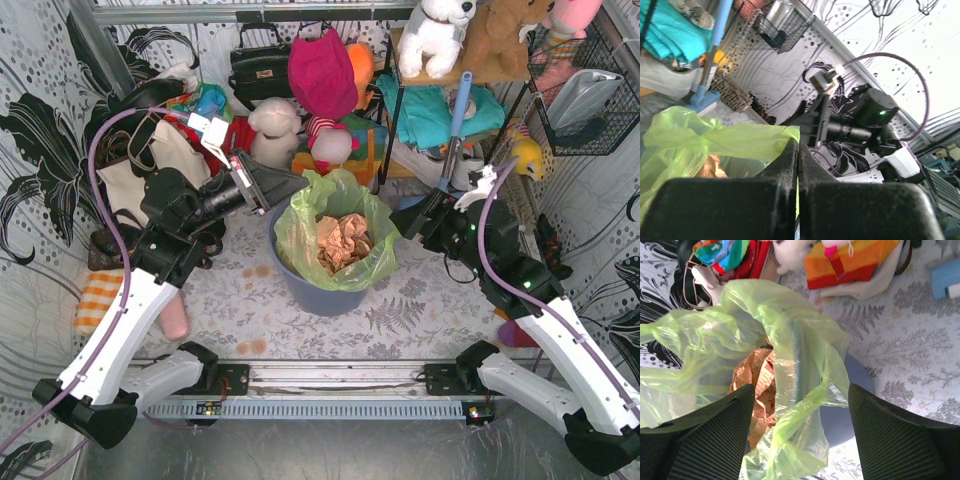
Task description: Tie the trash bag
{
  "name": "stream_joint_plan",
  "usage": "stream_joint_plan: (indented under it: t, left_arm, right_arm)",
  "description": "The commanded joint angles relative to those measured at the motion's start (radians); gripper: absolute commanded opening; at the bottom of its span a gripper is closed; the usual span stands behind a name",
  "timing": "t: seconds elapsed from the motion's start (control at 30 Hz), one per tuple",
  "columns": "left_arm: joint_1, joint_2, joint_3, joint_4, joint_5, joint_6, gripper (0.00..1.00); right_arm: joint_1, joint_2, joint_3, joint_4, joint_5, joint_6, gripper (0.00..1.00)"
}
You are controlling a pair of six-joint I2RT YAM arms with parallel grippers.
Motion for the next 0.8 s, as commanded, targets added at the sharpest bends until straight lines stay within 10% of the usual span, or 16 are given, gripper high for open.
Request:
stream_joint_plan:
  t: [0.0, 0.33, 0.77]
  left_arm:
    - [-0.001, 0.029, -0.009, 0.194, 0.092, -0.067, 0.0]
    - [-0.009, 0.07, -0.018, 0.233, 0.123, -0.074, 0.0]
    - [-0.013, 0.082, -0.015, 0.235, 0.118, -0.073, 0.0]
  right_arm:
    - [-0.003, -0.003, -0.085, 0.109, -0.076, 0.082, 0.74]
    - [-0.003, -0.019, -0.267, 0.398, -0.155, 0.232, 0.61]
    - [-0.004, -0.169, -0.296, 0.362, -0.072, 0.25, 0.48]
